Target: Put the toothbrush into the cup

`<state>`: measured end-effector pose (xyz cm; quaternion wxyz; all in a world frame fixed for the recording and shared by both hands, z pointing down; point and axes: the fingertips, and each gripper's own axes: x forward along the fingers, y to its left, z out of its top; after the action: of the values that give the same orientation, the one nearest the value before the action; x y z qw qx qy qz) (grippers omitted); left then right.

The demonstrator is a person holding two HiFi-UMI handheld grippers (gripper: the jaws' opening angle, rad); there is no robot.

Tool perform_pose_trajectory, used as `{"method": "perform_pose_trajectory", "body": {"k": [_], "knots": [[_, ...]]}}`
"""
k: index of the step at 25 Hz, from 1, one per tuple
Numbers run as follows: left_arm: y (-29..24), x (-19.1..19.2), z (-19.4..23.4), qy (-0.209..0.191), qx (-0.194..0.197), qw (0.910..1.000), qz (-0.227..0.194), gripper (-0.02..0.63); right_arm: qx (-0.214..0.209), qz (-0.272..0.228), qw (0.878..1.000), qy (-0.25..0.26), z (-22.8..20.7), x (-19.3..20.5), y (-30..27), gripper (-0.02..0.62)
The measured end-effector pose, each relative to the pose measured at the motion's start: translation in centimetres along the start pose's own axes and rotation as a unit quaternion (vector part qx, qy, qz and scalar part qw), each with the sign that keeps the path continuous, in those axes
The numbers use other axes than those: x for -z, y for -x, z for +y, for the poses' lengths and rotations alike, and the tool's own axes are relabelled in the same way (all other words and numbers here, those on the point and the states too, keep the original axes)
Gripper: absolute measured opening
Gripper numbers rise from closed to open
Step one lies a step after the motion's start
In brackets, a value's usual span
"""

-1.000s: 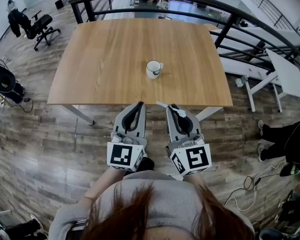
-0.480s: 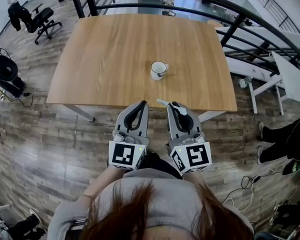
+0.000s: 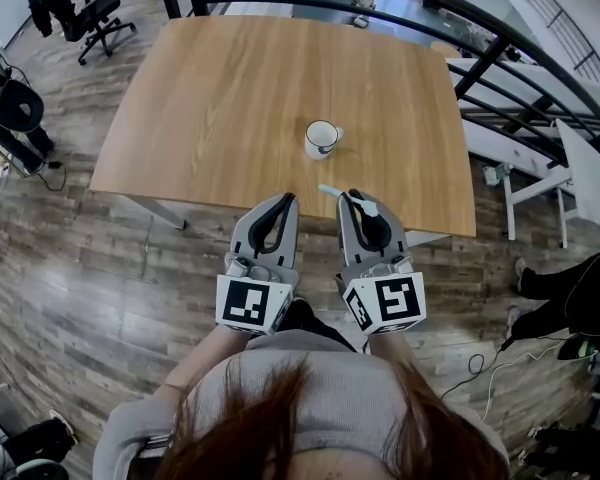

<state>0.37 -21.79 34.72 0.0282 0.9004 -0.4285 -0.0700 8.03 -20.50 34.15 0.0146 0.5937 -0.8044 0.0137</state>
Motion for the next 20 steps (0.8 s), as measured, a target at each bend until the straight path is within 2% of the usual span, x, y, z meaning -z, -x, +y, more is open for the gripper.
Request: {"method": "perform_pose_trajectory", "body": {"k": [4, 10, 20], "knots": [[-0.7, 0.8, 0.6, 0.008, -0.013, 0.9999, 0.003, 0.008, -0.003, -0.002, 1.0, 0.02, -1.5, 0.1, -2.1, 0.057], [-1.0, 2.8, 1.5, 0.0, -0.025, 0.9989, 0.039, 0.008, 0.002, 0.004, 0.998, 0.056, -4.4, 0.8, -6.3, 0.057], [0.3, 5.3, 4.0, -0.001, -0.064, 0.9947, 0.081, 0.008, 0.007, 0.044, 0.995, 0.089, -7.7, 5.5, -13.7, 0.057]]}}
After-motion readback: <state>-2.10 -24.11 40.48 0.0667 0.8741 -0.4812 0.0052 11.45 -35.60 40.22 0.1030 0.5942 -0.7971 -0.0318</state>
